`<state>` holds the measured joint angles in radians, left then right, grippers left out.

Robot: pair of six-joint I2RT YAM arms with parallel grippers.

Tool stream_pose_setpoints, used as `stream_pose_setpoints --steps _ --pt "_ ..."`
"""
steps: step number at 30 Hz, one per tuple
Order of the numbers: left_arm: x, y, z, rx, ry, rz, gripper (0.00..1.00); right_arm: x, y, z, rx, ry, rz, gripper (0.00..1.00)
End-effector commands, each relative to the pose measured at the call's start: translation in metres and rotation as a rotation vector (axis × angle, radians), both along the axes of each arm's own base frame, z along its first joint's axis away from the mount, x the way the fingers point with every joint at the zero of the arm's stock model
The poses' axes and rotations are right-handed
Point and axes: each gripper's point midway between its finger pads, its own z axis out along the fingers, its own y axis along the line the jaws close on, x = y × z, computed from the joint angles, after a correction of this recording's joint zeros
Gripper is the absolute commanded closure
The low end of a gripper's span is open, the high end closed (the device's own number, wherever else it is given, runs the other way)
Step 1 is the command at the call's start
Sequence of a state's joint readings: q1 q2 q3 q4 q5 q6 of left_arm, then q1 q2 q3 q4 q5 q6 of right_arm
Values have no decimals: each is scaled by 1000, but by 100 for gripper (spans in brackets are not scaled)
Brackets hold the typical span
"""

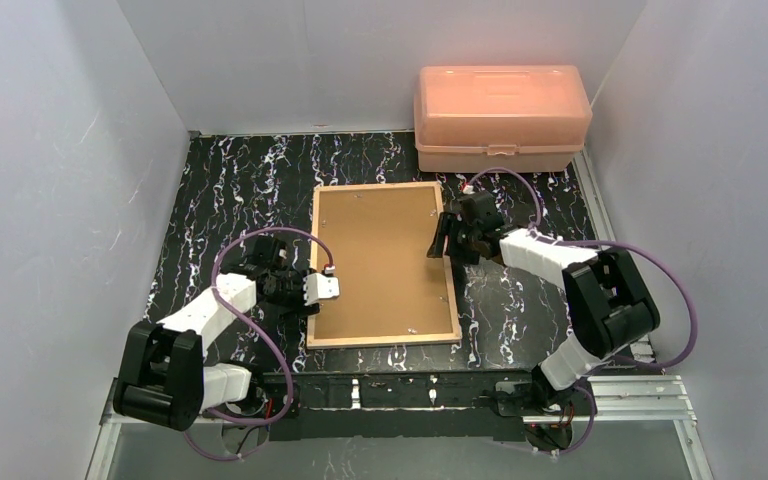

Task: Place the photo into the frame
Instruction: Move the photo frame to the center of the board, then install the photo frame at the center of the board.

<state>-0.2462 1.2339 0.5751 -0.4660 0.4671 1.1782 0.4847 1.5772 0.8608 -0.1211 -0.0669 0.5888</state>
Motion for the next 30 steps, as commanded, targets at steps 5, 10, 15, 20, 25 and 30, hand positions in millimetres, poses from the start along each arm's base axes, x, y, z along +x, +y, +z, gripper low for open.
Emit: stream_pose_setpoints --steps 5,10,15,20,25,30 --pt "-16 -3 -1 -32 44 23 54 36 33 53 42 -161 52 31" --pt "-14 -19 15 -118 89 57 54 9 49 90 112 -211 -14 30" --pt "-7 -12 31 -112 112 118 54 -47 107 92 271 -160 1 30" --pt "22 2 55 -194 135 285 53 -87 168 89 411 -96 5 30" --pt "60 2 59 -257 230 440 52 -105 201 81 576 -34 -77 31" --pt "76 2 50 -252 242 437 51 -120 230 78 655 -5 -70 31"
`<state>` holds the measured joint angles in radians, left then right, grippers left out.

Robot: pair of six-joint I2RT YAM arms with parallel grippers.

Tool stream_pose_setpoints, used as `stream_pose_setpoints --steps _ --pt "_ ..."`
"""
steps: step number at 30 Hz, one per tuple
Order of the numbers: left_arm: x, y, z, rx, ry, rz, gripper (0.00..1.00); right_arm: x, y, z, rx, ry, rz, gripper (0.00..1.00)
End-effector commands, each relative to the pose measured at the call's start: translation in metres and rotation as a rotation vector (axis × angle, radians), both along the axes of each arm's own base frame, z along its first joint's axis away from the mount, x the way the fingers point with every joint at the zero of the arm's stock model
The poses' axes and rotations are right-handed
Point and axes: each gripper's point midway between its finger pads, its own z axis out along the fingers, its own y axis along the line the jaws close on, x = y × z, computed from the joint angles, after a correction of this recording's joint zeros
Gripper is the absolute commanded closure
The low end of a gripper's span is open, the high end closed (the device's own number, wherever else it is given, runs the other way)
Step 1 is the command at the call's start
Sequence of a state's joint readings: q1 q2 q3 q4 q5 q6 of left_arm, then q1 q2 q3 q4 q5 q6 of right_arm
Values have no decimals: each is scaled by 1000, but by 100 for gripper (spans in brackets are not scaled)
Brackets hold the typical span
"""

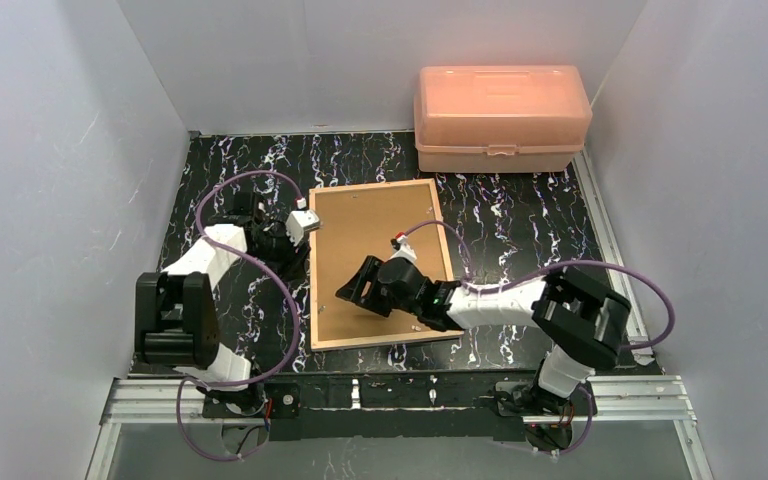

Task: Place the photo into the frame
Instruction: Install the photo frame at the center of the board.

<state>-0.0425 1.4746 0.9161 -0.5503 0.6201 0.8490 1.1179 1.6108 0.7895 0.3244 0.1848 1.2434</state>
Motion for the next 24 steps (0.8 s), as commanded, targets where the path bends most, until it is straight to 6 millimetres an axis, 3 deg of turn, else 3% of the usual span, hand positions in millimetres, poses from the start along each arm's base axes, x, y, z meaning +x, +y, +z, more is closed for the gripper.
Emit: stream_pose_setpoints --steps 1,7,12,24 --pt "3 -7 0 -47 50 7 51 4 38 30 213 8 -66 31" --pt "5 -8 -8 -48 68 -25 51 -13 62 14 252 59 -42 32" --pt "4 -9 -14 -49 100 -44 52 -15 77 8 270 74 -36 33" --pt "3 -5 -20 -21 125 -60 55 -15 86 -13 222 104 -25 34"
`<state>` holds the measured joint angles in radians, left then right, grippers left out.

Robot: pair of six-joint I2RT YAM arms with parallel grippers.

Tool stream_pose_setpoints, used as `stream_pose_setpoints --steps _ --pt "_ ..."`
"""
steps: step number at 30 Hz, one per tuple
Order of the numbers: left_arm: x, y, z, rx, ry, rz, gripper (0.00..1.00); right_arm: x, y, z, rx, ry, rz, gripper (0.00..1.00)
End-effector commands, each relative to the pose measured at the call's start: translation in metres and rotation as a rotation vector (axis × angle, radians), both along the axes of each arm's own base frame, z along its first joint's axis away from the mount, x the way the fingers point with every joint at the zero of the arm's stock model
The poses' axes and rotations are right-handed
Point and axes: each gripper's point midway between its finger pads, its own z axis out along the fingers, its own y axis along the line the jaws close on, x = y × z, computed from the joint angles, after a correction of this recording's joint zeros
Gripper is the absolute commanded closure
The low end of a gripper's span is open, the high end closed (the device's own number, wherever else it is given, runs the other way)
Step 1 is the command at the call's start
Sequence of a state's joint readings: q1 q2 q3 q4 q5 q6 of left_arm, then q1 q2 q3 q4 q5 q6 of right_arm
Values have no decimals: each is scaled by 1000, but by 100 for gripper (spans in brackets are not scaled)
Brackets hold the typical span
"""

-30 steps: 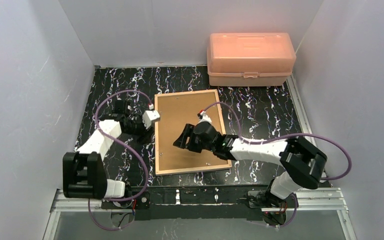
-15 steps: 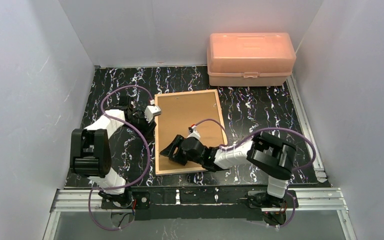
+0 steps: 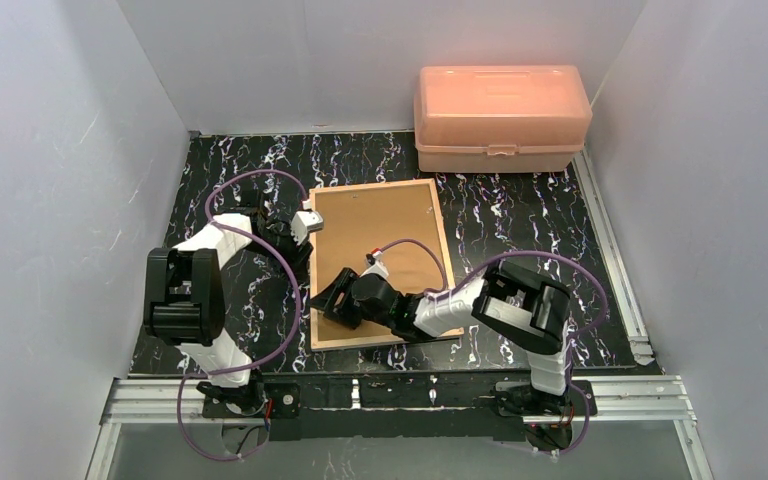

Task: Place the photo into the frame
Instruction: Install the photo frame at the center of the board.

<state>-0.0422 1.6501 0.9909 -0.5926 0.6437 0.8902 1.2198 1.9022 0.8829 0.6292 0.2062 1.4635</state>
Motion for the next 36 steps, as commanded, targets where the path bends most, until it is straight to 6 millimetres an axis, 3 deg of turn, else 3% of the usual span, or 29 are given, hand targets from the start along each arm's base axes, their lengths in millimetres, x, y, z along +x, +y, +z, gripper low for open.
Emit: stream_pose_setpoints --steps 1,36 --pt "-1 -1 7 -11 5 -21 55 4 12 8 23 -7 -2 35" --pt "-7 -2 -1 28 13 -84 59 9 14 -13 -65 -13 -4 37"
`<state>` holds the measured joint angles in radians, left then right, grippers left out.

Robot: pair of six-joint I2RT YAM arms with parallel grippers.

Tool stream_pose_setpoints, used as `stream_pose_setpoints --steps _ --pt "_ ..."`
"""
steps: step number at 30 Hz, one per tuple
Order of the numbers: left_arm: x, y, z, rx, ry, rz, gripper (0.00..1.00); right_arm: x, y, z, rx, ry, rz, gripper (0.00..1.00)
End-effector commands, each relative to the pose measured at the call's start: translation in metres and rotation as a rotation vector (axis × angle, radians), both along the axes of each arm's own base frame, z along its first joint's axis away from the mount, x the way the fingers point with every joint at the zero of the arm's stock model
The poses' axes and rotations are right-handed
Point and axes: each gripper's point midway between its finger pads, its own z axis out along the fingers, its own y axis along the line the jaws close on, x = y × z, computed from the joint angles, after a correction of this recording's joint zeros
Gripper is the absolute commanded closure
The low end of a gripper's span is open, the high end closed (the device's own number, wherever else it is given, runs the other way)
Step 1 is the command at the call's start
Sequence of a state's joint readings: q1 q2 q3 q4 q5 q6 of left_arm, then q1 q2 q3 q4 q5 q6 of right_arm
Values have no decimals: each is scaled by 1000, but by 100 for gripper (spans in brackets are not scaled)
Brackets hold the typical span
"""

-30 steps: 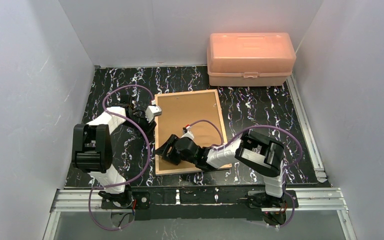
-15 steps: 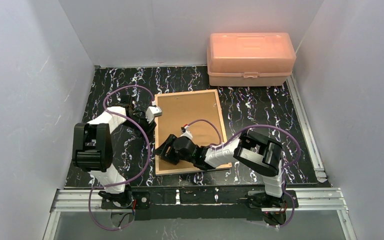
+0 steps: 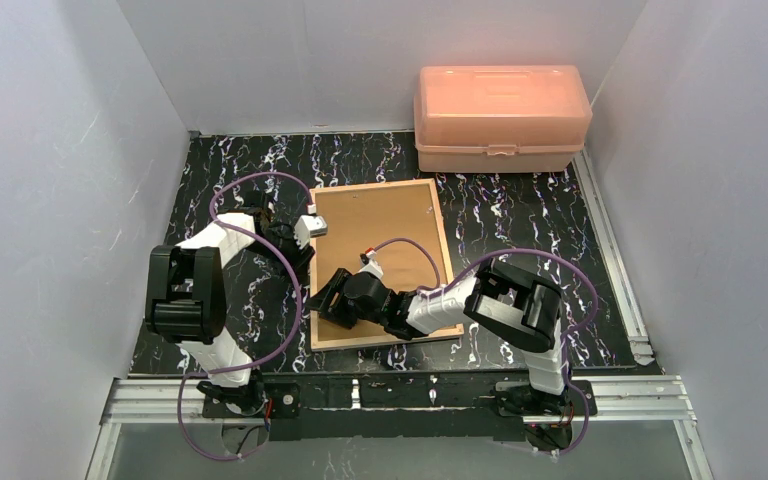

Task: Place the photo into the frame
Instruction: Install the photo frame at the center of the board.

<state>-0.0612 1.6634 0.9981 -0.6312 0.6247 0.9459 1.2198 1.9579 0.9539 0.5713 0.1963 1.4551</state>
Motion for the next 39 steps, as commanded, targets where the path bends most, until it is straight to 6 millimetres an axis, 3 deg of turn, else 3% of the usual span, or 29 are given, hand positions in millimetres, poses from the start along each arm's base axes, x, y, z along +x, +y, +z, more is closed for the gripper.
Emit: stream_pose_setpoints --steps 1,25,39 --pt "0 -2 3 3 3 -29 59 7 3 -2 -25 -27 -17 37" --pt "-7 -6 0 6 72 -114 63 17 10 -1 -20 -39 -17 37" --pt "-7 -10 0 10 76 -134 65 7 -17 -1 -103 -44 -51 37"
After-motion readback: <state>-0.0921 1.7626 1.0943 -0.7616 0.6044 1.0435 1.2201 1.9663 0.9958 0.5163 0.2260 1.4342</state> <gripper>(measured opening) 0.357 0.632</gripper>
